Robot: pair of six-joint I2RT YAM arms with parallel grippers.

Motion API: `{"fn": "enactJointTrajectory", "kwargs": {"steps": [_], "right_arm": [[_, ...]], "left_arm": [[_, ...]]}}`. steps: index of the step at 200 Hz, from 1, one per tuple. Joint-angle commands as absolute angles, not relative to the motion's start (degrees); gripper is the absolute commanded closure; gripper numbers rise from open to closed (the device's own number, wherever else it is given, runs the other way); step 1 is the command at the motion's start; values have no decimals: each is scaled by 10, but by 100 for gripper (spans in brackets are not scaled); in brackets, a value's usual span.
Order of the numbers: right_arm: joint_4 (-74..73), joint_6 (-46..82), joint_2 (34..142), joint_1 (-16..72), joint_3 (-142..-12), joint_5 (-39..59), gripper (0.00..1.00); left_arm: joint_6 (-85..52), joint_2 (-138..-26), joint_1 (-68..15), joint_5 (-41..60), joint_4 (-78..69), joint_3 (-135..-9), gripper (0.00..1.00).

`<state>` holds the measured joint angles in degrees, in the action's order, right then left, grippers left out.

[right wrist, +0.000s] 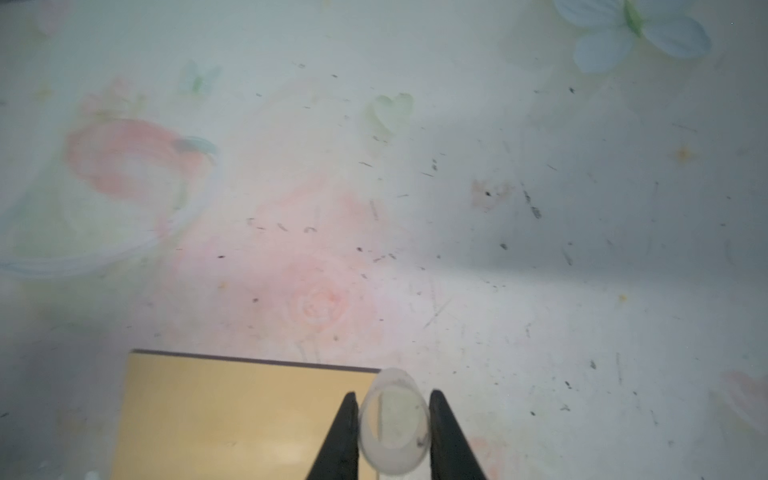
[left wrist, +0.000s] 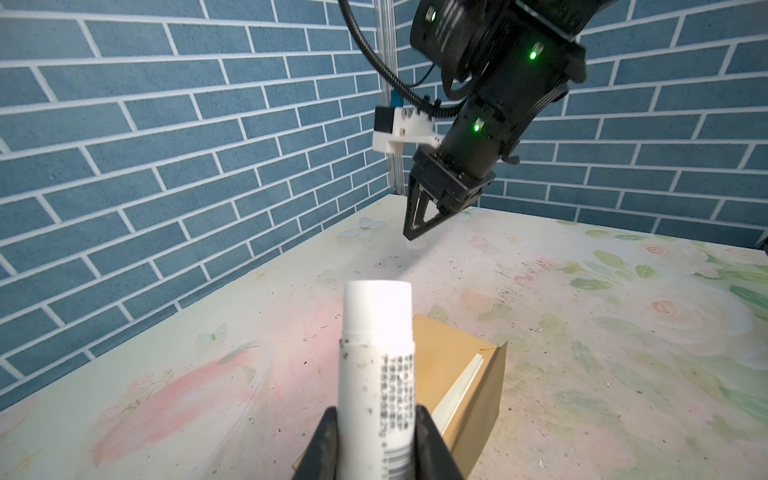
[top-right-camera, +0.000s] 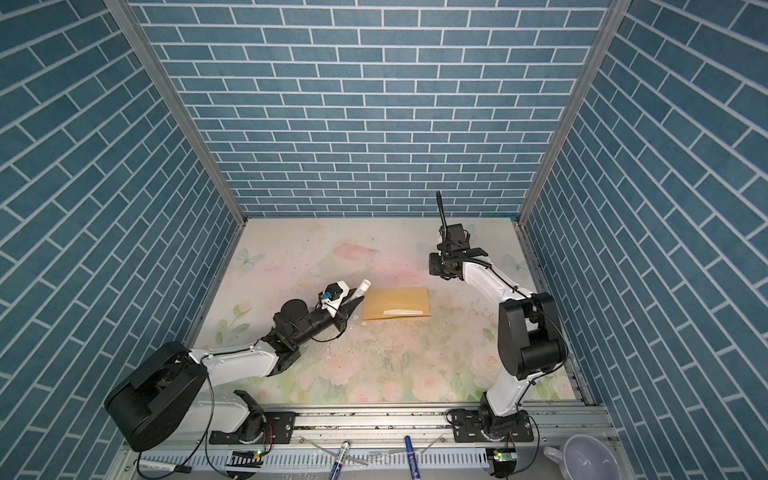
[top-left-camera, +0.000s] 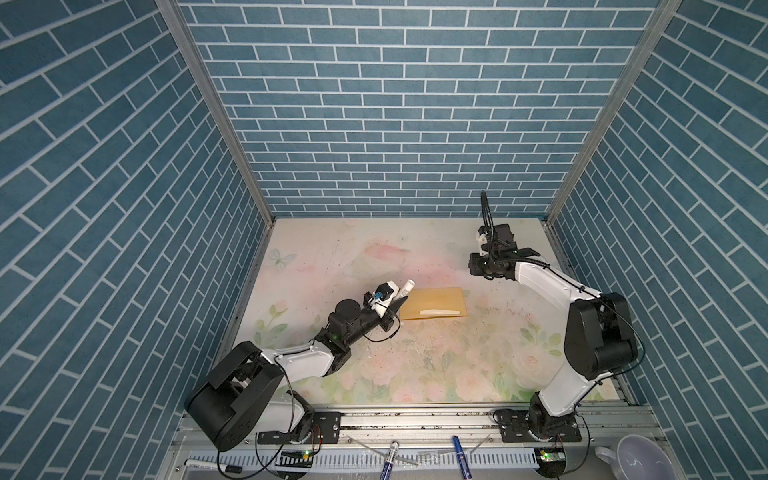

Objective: Place the letter into the envelope and seal it

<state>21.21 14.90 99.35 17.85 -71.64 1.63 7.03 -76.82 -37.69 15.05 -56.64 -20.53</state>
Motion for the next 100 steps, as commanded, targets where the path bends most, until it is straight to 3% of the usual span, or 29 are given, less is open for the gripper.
{"fn": "enactJointTrajectory", "kwargs": {"steps": [1, 100], "right_arm": [[191, 125, 1017, 167, -737, -29, 94], [147, 145, 1084, 141, -709, -33, 90]], "left_arm": [[65, -759, -381, 146, -563, -197, 100], [62, -771, -385, 147, -565, -205, 100]]}}
